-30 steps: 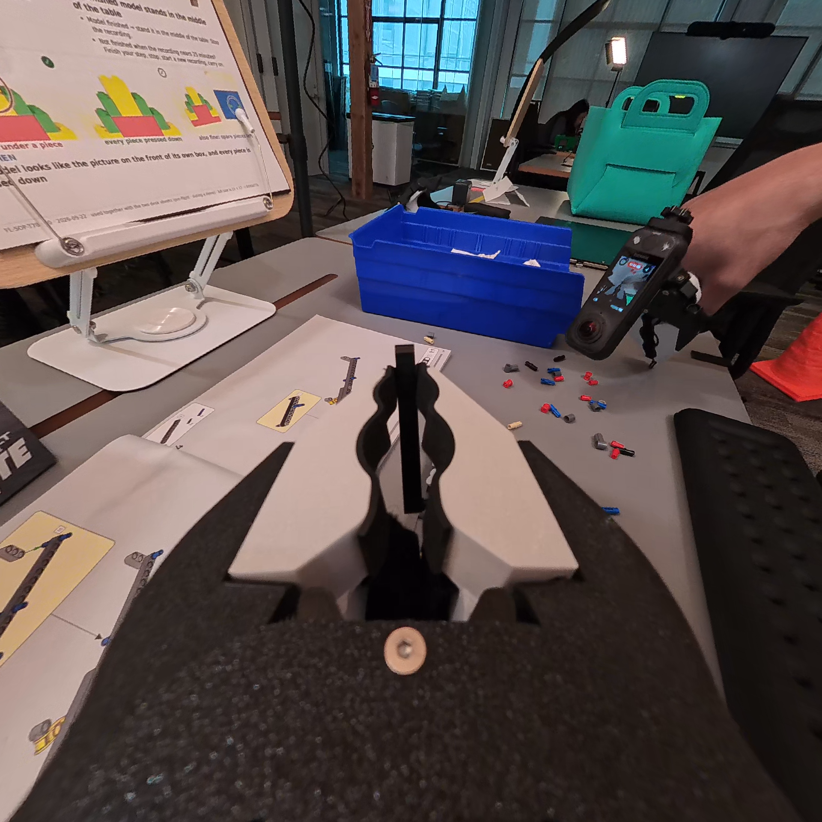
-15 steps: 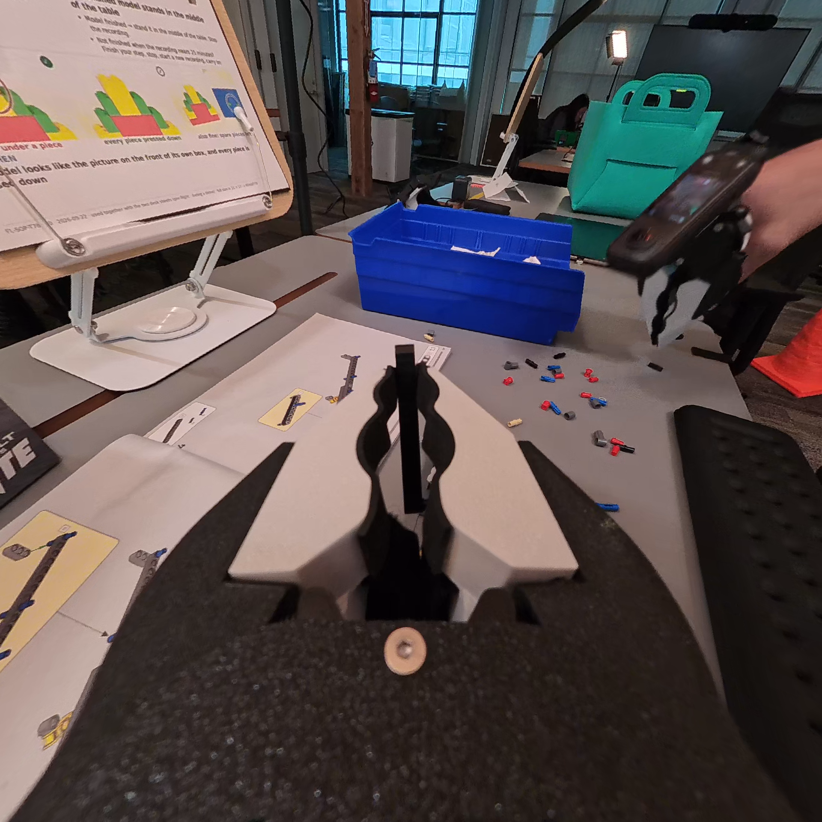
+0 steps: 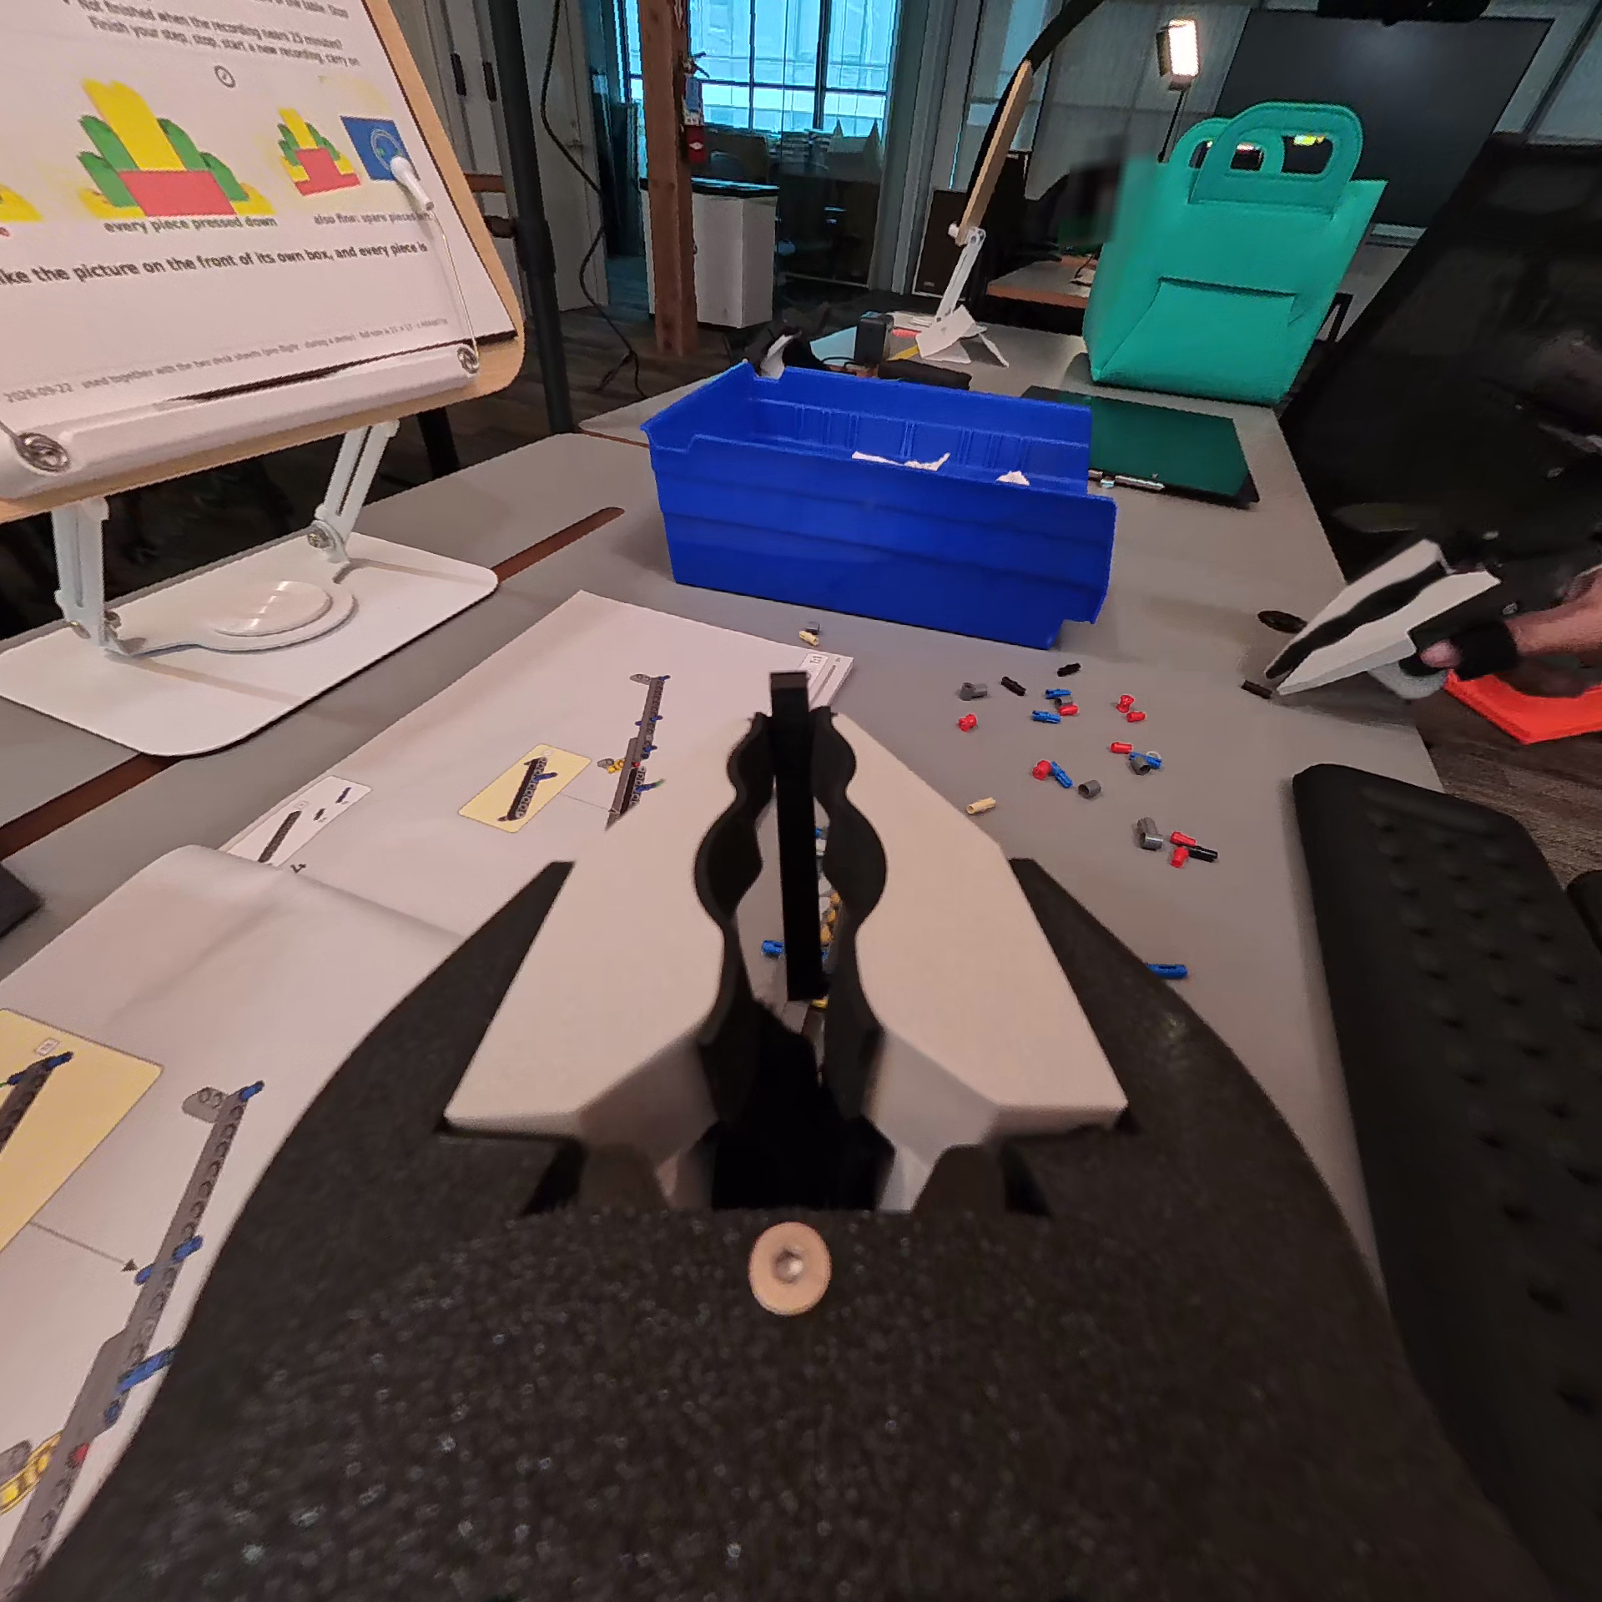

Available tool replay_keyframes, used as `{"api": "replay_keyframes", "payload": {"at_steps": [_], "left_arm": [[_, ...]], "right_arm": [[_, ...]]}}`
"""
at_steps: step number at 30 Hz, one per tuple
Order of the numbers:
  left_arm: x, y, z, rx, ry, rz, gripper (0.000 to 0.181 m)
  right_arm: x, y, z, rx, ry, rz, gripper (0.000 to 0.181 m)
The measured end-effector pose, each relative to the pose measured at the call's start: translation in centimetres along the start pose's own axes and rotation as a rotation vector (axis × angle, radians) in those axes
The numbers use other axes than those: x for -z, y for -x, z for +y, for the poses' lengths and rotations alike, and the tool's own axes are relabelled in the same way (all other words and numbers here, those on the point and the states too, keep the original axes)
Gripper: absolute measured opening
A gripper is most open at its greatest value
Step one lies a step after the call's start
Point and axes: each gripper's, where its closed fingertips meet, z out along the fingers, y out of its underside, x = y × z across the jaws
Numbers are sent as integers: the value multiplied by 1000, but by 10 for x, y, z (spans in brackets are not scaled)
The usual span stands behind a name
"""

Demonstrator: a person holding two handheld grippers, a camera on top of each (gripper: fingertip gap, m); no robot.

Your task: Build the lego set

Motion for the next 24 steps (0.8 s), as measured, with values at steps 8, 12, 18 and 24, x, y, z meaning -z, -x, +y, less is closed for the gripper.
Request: {"api": "replay_keyframes", "payload": {"at_steps": [8,12,18,24], "left_arm": [[-2,0,5,-4,13,-2,7],[-2,2,5,-4,15,-5,6],[-1,0,2,-10,8,-3,6],[2,-3,-4,-28,-8,-4,6]], "right_arm": [[-8,-1,0,-38,-104,55,12],[-10,-5,-1,-21,-128,68,4],[-8,1,-4,116,69,0,3],[12,3,0,559,727,-103,3]]}}
